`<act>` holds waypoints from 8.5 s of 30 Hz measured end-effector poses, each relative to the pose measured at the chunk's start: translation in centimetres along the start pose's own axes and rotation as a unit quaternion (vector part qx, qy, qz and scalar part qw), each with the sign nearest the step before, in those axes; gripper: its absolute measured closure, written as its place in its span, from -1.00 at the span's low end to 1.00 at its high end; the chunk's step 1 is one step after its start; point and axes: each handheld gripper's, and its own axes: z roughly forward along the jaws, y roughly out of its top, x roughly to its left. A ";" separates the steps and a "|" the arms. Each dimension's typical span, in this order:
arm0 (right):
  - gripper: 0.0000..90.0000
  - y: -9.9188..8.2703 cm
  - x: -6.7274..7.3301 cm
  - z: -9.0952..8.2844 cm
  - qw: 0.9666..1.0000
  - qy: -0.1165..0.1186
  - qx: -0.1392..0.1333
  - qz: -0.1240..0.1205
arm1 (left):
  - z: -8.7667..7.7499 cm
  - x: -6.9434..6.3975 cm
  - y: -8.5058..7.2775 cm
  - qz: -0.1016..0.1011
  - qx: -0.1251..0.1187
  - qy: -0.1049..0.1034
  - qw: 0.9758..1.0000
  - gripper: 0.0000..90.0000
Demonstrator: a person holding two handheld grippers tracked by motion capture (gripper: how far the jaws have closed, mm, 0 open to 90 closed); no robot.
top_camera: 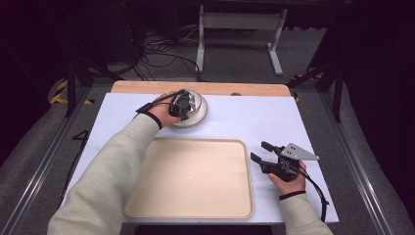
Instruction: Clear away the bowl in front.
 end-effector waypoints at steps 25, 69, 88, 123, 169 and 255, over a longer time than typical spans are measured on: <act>-0.25 0.0 0.0 0.0 1.000 0.000 0.001 0.002 | -0.2 0.3 -0.1 -0.002 0.000 -0.009 1.000 0.85; -0.24 0.0 0.2 0.2 1.000 0.001 0.009 -0.009 | -9.9 -3.4 0.8 0.027 -0.005 -0.016 0.999 0.85; -0.25 0.1 0.3 0.5 1.000 0.007 0.026 -0.014 | -13.8 -7.6 1.4 0.058 -0.011 -0.028 0.998 0.85; -0.26 0.2 0.1 0.5 0.999 0.013 0.029 -0.008 | -18.6 -13.9 0.5 0.088 -0.027 -0.061 0.994 0.85; -0.26 0.2 0.2 0.6 0.999 0.015 0.030 -0.014 | -13.0 -20.2 1.0 0.086 -0.017 -0.103 0.991 0.85; -0.29 0.2 0.2 0.5 0.999 0.013 0.029 -0.014 | -9.2 -20.8 -0.5 0.004 -0.097 -0.167 0.981 0.27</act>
